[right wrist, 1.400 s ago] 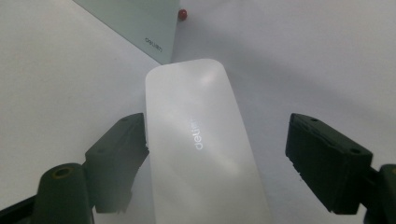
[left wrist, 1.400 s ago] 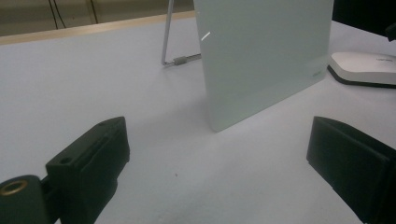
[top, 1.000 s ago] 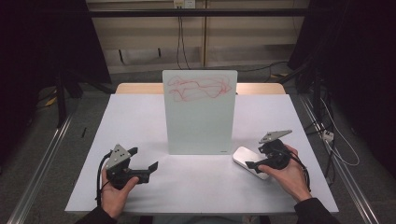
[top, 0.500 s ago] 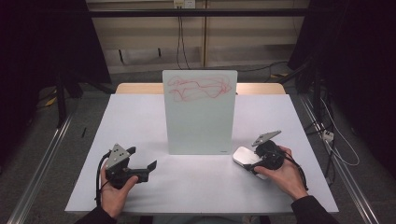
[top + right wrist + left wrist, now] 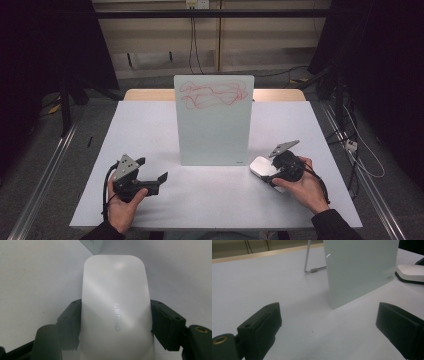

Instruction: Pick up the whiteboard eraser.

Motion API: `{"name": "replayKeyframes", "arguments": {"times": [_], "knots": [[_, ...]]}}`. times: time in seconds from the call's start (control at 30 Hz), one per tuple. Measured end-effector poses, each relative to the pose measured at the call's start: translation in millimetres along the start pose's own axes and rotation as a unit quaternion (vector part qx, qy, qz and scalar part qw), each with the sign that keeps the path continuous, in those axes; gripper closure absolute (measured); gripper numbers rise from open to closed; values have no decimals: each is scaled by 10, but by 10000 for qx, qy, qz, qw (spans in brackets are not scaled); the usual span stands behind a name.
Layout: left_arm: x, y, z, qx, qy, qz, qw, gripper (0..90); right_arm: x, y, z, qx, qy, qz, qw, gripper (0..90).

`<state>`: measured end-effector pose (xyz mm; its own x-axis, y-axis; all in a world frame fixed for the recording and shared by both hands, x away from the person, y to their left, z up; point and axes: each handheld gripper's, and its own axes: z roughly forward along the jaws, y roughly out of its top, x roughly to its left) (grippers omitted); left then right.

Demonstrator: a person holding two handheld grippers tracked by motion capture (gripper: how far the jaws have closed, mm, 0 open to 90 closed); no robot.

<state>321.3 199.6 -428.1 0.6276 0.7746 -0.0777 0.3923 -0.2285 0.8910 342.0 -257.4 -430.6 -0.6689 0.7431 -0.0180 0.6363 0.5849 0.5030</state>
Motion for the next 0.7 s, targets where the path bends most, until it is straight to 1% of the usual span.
{"name": "replayKeyframes", "arguments": {"times": [0.13,0.33,0.47,0.5,0.57,0.63,0.7], "knots": [[9,-2,2,4,11,2,10000,61,6,-1,-7,-2,-23,19,10000,314],[9,-3,1,-10,-8,-15,10000,61,1,-11,-14,-10,7,34,10000,314],[7,-4,2,2,-16,-23,10000,61,-3,-18,-26,-78,0,53,10000,314],[7,-4,2,2,-16,-23,10000,62,-1,-21,-30,-46,26,57,10000,314],[5,-4,0,9,3,-6,10000,64,-2,-31,-31,-90,15,96,9999,314],[7,-6,0,-6,-10,-35,10000,64,-8,-44,-40,-124,28,156,9998,314],[15,-4,-4,2,0,10,10000,64,-20,-53,-53,-165,12,167,9997,314]]}}
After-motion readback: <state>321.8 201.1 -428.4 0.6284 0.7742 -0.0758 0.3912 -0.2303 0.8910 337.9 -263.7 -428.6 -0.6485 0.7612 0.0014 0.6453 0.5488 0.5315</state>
